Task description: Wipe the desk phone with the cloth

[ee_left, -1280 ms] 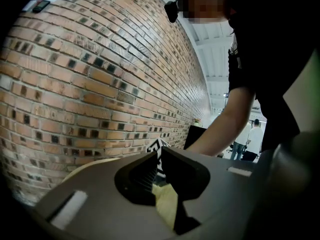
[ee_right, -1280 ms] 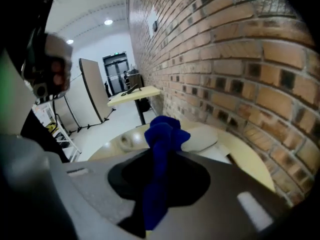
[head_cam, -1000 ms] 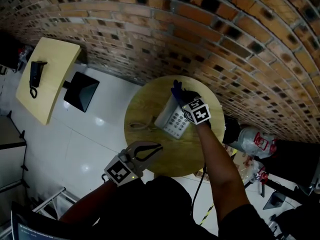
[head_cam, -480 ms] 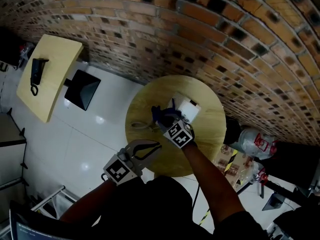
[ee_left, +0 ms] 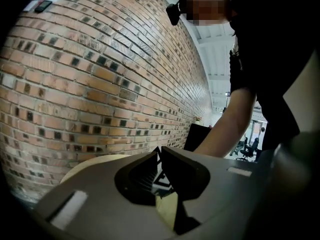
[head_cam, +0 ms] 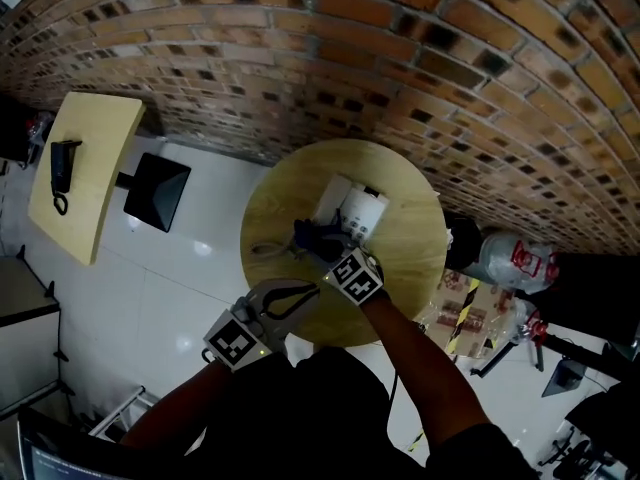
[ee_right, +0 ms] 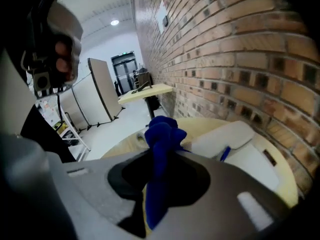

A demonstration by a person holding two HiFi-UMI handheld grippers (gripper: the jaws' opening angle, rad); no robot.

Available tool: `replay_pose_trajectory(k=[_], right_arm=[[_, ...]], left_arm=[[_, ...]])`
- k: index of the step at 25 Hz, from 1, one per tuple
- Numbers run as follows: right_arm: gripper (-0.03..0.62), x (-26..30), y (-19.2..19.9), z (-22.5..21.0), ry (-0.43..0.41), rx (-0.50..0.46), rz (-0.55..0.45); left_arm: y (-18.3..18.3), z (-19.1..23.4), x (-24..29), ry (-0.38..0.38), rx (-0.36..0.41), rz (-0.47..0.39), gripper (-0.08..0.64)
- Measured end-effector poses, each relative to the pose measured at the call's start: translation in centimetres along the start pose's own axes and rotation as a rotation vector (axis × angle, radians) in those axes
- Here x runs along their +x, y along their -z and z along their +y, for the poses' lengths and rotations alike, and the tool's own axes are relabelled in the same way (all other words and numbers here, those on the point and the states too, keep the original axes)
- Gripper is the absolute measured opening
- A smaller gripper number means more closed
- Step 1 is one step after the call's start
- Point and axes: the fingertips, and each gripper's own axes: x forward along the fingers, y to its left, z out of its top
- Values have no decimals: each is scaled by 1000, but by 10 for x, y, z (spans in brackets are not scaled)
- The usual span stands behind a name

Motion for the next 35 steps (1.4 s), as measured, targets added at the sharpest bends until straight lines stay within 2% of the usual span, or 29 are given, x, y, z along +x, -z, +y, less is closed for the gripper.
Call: replay_pose_trajectory(k=[4, 8, 11, 16, 20, 22, 25, 27, 31, 35], right_arm=[[72, -64, 13, -63, 176, 114, -74], [72, -129, 69, -115, 347, 242, -66], [71, -156, 122, -130, 411, 331, -17], [72, -144, 187, -119, 383, 409, 91], [86, -124, 206, -115, 360, 421, 128], [105, -120, 207, -122, 371, 408, 121], [223, -118, 204, -129, 372, 389, 145], [261, -117, 202, -132, 354, 398, 153], [293, -125, 194, -138, 365, 419, 138], [293, -153, 156, -134, 411, 386, 38]], left_arm=[[-2, -11, 19, 56, 13, 0, 15], [-5, -25, 39, 115, 12, 4, 15], [-3, -34, 52, 141, 0, 15, 15], [7, -41, 64, 170, 19, 43, 15], [10, -43, 67, 168, 15, 60, 15], [10, -43, 68, 166, 17, 59, 15], [12, -46, 67, 163, 6, 67, 15], [13, -48, 66, 165, 6, 67, 15], [10, -51, 61, 167, 14, 57, 15], [2, -50, 50, 161, 21, 39, 15]])
